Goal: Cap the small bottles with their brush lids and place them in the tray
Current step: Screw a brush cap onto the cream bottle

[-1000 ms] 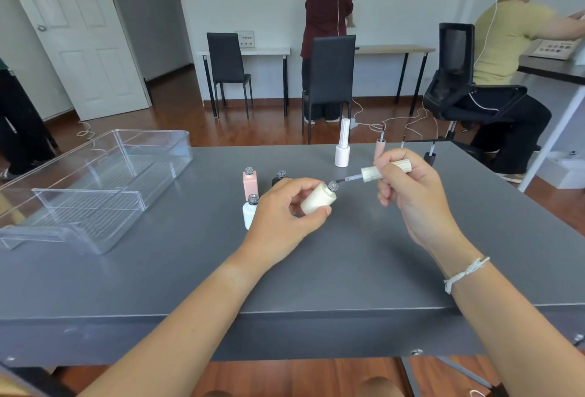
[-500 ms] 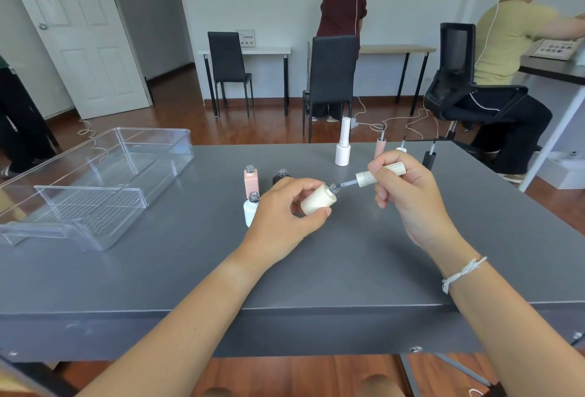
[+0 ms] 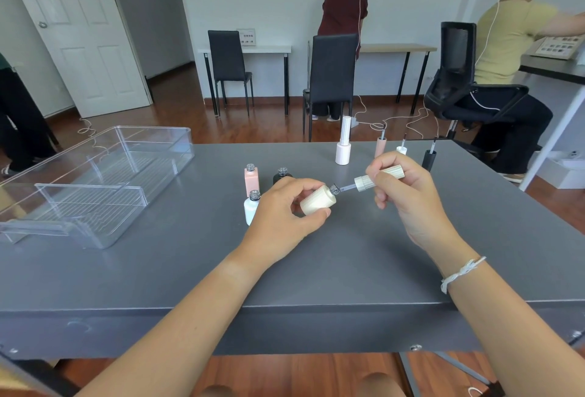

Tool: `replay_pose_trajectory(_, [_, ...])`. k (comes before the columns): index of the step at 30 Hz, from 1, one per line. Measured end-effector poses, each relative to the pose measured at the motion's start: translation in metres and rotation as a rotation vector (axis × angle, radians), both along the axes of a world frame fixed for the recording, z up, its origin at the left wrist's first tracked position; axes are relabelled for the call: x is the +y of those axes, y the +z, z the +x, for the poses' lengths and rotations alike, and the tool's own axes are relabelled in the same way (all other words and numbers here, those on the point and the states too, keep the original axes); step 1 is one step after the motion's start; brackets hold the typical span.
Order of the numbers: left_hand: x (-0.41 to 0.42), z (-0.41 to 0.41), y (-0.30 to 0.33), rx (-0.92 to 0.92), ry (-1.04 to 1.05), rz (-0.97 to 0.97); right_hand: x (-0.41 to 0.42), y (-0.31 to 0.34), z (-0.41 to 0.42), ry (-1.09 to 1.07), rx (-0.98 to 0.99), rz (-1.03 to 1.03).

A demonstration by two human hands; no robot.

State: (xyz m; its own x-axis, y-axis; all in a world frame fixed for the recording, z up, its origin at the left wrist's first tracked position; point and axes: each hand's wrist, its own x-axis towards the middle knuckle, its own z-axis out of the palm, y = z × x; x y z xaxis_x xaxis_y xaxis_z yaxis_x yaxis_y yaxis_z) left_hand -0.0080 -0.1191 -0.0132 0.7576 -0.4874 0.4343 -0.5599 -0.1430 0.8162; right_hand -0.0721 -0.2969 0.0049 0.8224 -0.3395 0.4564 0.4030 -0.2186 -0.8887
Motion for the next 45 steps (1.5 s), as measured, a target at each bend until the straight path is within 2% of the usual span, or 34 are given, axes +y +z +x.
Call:
replay_pose_trajectory(8, [0.0001, -0.0014, -0.0007, -0.035, -0.018, 0.026, 0.0014, -0.0002, -0.0008, -0.001, 0.01, 0.003])
replay_pose_trajectory(19, [-0.0008, -0.0041, -0.0005, -0.074, -0.029, 0.051, 0.0072, -0.0031, -0.0021, 0.092, 0.061, -0.158])
replay_pose_trajectory(26, [-0.0001, -0.0031, -0.001, -0.079, -0.01, 0.055, 0.0097, -0.0053, -0.0012, -0.015, 0.08, -0.306])
replay_pose_trajectory(32, [0.0003, -0.0018, -0.0019, -0.088, -0.006, 0.056, 0.0066, -0.008, -0.0032, 0.048, 0.119, -0.339])
replay_pose_trajectory(37, [0.0007, -0.0023, -0.0022, -0.095, -0.01, 0.053, 0.0072, -0.0077, -0.0001, -0.085, 0.094, -0.393])
replay_pose_trajectory(39, [0.0008, -0.0026, -0.0018, -0.096, -0.011, 0.052, 0.0065, -0.0082, -0.0001, -0.066, 0.129, -0.37])
replay_pose_trajectory(42, [0.0007, -0.0036, -0.0015, -0.098, -0.01, 0.044, 0.0045, -0.0093, -0.0003, 0.082, 0.189, -0.246])
replay_pose_trajectory(45, [0.0014, -0.0037, -0.002, -0.098, -0.011, 0.046, 0.0048, -0.0088, -0.0011, 0.117, 0.153, -0.223])
